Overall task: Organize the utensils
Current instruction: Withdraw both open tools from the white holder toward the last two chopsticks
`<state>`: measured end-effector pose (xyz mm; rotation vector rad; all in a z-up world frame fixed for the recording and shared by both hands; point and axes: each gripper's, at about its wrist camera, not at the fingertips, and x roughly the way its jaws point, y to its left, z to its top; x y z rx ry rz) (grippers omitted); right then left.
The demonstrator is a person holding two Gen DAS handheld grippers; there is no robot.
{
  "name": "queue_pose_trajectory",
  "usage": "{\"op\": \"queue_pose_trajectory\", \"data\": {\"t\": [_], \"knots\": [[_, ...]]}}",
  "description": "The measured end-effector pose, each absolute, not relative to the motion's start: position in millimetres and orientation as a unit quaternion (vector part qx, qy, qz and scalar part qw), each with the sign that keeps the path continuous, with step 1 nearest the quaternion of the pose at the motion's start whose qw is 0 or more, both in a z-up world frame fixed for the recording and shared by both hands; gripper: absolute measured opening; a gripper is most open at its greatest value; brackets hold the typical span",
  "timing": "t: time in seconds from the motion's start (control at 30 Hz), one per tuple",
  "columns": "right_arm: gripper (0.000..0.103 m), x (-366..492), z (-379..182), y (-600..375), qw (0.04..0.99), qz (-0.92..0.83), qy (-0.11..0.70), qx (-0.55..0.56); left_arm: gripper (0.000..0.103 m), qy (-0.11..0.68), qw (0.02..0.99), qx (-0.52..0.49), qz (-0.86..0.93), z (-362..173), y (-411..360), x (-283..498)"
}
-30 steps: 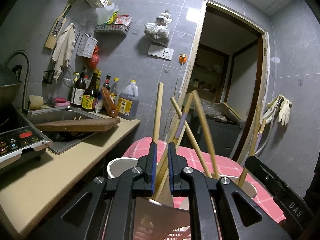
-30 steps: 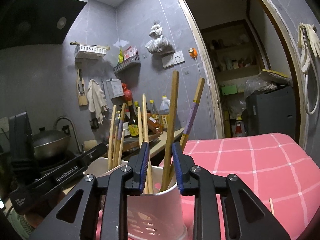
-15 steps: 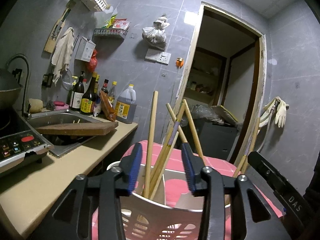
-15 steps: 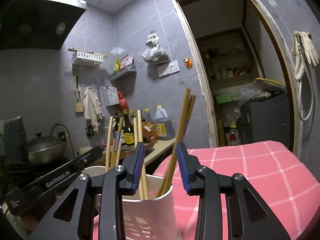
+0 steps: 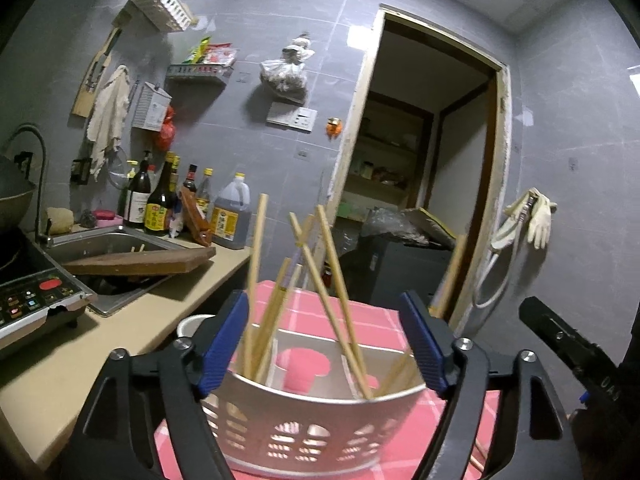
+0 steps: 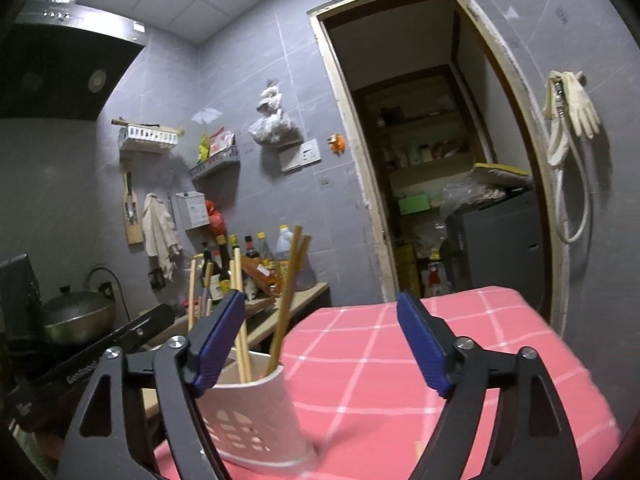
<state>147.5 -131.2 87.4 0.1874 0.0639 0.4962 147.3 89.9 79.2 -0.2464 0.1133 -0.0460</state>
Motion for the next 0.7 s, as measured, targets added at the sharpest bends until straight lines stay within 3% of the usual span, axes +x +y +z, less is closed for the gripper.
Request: {"op": "queue_pose_trajectory", "data": {"t": [0.13,0.43,0.7], "knots": [[0.102,140.9,90.5,-152.7,0.968,0.235,0.040,0.080,0.093,0.068,0.988,-0.126,-0.051,78.8,76.5,143.3],[0.103,130.8,84.6,-197.8,0.976,0.199,0.076,0.044,0.097,0.115,0.984,-0.106,-0.088,67.6,35.0,142.3],[0.103,145.6,58.1,-224.3,0.968,0.180,0.173,0.011,0.097,0.198,0.972,-0.077,-0.102,40.6,-13.9,149.1]]}}
